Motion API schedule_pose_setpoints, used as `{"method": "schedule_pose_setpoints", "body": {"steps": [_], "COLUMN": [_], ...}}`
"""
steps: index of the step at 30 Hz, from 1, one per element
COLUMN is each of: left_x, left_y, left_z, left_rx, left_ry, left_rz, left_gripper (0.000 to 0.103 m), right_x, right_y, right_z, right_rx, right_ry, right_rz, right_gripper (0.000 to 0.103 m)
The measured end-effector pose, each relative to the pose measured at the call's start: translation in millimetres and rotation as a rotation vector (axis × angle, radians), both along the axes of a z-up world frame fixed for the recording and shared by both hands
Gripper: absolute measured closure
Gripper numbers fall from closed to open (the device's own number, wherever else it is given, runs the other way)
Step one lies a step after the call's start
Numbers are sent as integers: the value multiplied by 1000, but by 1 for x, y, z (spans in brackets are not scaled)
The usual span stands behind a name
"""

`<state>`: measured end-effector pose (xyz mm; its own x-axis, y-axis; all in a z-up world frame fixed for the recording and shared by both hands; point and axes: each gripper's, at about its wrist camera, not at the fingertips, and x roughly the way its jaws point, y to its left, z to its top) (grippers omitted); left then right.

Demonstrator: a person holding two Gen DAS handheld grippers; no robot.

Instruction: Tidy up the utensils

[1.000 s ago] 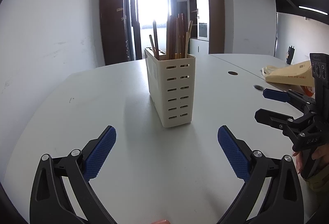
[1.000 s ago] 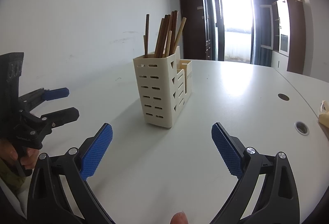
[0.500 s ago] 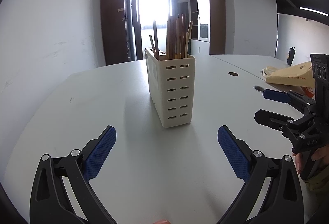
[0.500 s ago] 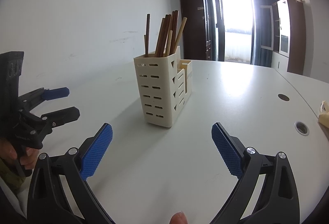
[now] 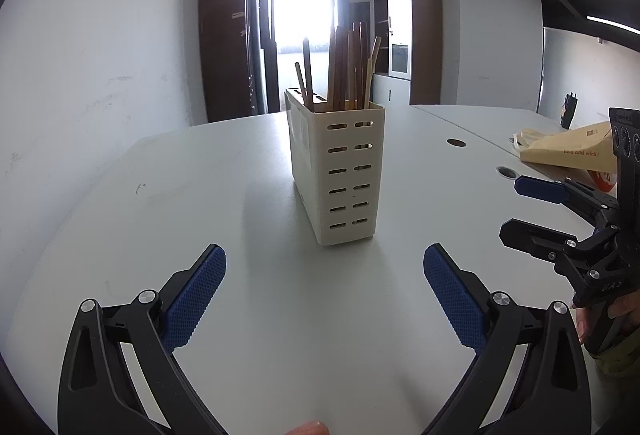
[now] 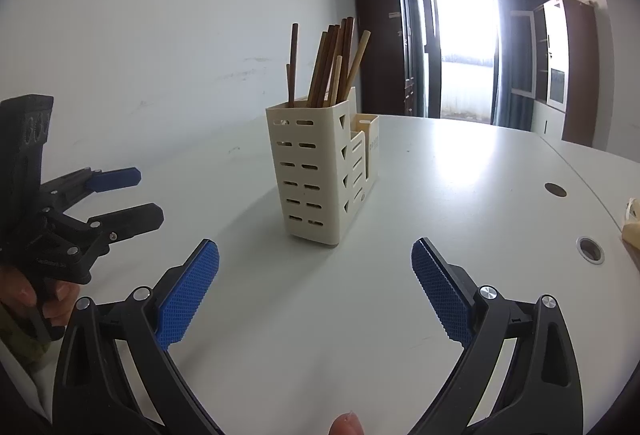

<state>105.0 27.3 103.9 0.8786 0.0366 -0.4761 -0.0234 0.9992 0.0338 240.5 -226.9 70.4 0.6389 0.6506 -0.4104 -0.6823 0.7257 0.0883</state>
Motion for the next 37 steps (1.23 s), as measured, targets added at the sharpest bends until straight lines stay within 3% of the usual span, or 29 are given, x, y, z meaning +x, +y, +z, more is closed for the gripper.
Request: {"method": "schedule_pose_setpoints", "body": {"steps": [37], "left_x": [1], "left_y": [-10], "left_z": [-6], "left_rx": [44], "left_ry": [6], "left_rz": [-22], "left_gripper": [6], "right_x": [-4], "right_y": [2], "right_z": [0], "right_rx": [-19], "right_ry": [0], "right_rz": [22], "right_gripper": [5]}}
